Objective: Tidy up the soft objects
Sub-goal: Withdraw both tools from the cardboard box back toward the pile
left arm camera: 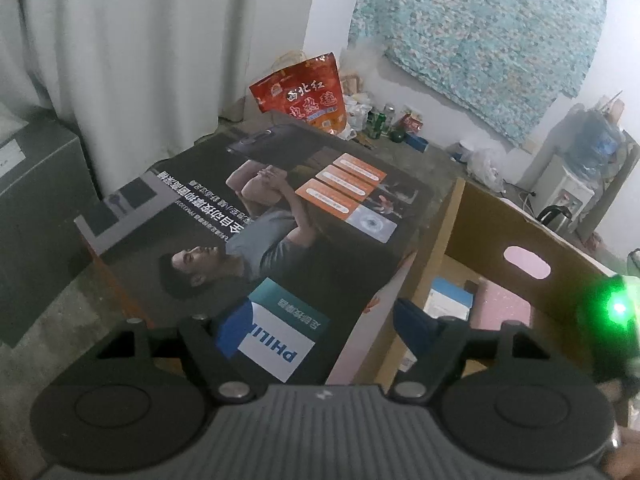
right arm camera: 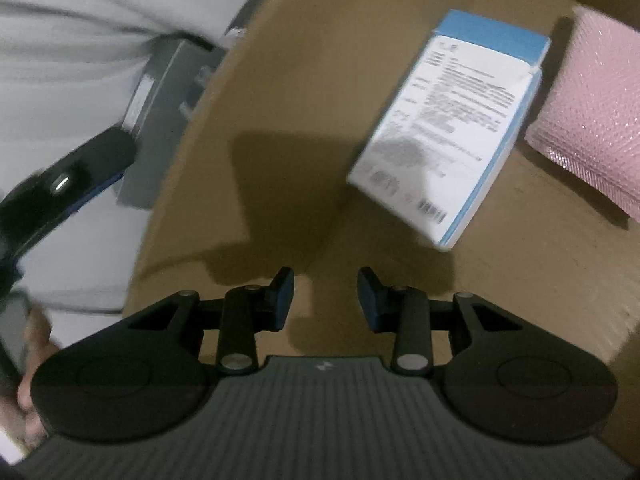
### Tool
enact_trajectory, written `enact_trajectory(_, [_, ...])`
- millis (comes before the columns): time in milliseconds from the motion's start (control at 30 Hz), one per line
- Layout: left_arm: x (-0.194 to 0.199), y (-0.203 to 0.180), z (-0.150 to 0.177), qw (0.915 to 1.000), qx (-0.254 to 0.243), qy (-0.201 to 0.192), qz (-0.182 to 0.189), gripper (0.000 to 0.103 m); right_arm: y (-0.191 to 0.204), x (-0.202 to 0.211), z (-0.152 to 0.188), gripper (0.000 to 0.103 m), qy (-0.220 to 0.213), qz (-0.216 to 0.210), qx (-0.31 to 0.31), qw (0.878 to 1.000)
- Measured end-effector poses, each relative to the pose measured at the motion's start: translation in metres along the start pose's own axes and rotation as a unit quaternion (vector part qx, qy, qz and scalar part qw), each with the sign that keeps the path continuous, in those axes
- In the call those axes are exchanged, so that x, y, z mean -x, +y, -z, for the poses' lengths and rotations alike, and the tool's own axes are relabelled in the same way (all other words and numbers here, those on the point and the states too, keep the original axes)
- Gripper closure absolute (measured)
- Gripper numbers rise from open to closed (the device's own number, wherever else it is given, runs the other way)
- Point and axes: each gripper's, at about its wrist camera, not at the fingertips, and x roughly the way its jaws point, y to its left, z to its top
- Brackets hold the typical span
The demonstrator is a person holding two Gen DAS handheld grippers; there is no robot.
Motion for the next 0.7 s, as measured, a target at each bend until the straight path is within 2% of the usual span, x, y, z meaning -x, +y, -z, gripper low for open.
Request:
enact_trajectory(100, [-0.002,0.003,0.001,1.0,0.004,-0.001,0.001,0.025,-0.021,0.002,-0.012,0.069,-0.033,-0.025,-0.057,0.998])
enact_trajectory(167, [-0.002,0.005,0.0,1.0,0.008,-0.001,0.004,0.025,-0.025,0.005,-0.015,0.069,-0.044,-0.025,-0.066,0.997])
enact_trajectory(300, [-0.002,0.004,0.001,0.9999,0.01,-0.001,0.004,0.025,-0.041,0.018,-0.025,0.069,-0.1,-0.021,-0.098,0.99])
enact_trajectory(433, [-0.002,0.005,0.001,0.9999,0.01,-0.001,0.004,0.024,-0.049,0.027,-0.03,0.068,-0.138,-0.019,-0.111,0.984])
enact_trajectory(567, [-0.001,0.005,0.001,0.9999,0.01,-0.002,0.004,0.024,-0.053,0.029,-0.03,0.067,-0.146,-0.024,-0.116,0.982])
enact_trajectory(700, [0.008,0.002,0.001,0.9999,0.008,-0.013,0.006,0.02,-0.05,0.054,-0.019,0.065,-0.151,-0.068,-0.116,0.979])
